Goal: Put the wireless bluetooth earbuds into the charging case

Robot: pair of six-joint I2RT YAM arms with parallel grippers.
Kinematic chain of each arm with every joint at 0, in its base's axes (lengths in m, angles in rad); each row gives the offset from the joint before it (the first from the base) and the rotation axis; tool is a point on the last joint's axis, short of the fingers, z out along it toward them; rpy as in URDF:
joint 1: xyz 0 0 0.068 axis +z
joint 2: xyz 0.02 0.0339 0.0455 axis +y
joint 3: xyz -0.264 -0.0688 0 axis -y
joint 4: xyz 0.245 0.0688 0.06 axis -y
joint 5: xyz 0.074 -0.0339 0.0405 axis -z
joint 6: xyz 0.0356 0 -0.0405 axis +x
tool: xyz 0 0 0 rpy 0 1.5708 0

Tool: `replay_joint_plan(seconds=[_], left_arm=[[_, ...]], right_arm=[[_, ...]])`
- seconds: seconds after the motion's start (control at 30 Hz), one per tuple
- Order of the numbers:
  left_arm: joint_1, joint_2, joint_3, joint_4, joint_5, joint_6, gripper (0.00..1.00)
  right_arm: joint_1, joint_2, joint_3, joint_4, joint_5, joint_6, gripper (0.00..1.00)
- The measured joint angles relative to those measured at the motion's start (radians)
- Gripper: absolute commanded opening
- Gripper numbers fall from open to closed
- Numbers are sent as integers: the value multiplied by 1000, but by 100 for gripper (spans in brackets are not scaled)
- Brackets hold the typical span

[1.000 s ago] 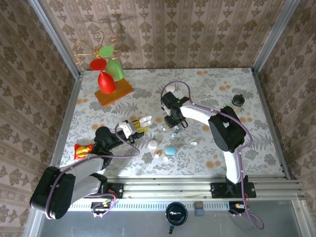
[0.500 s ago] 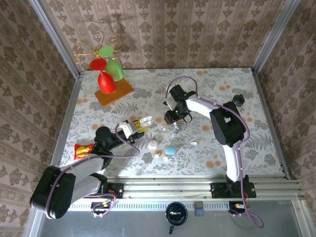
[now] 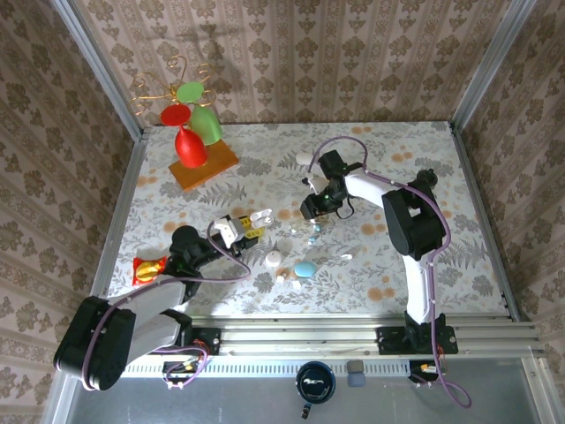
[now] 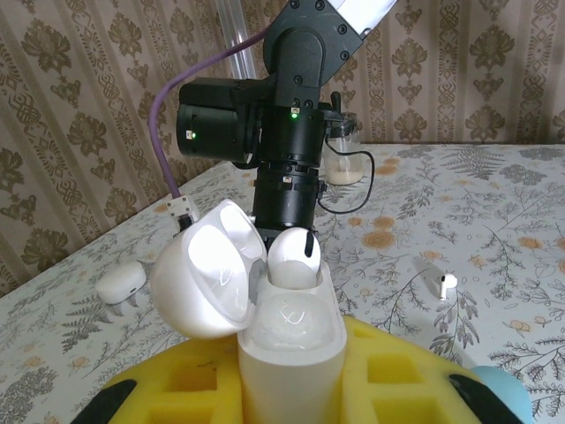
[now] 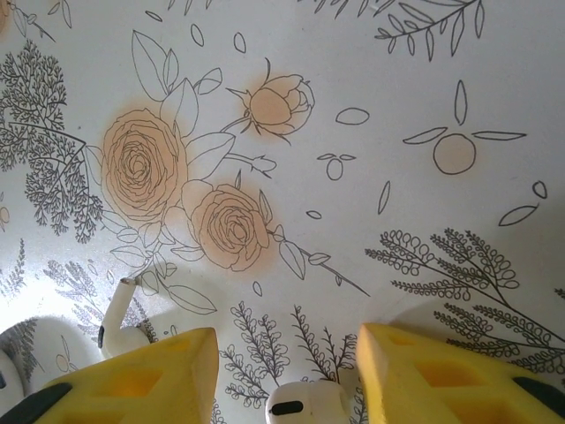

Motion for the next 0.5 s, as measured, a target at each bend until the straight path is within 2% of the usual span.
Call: replay_joint_plan(seconds=[0.37, 0.5], left_arm=[[0, 0, 0, 0, -1, 0, 0], [0, 0, 0, 0, -4, 1, 0]], right_arm=[[-7, -76, -114, 10, -21, 26, 45], [-7, -108, -146, -8, -19, 37, 48]])
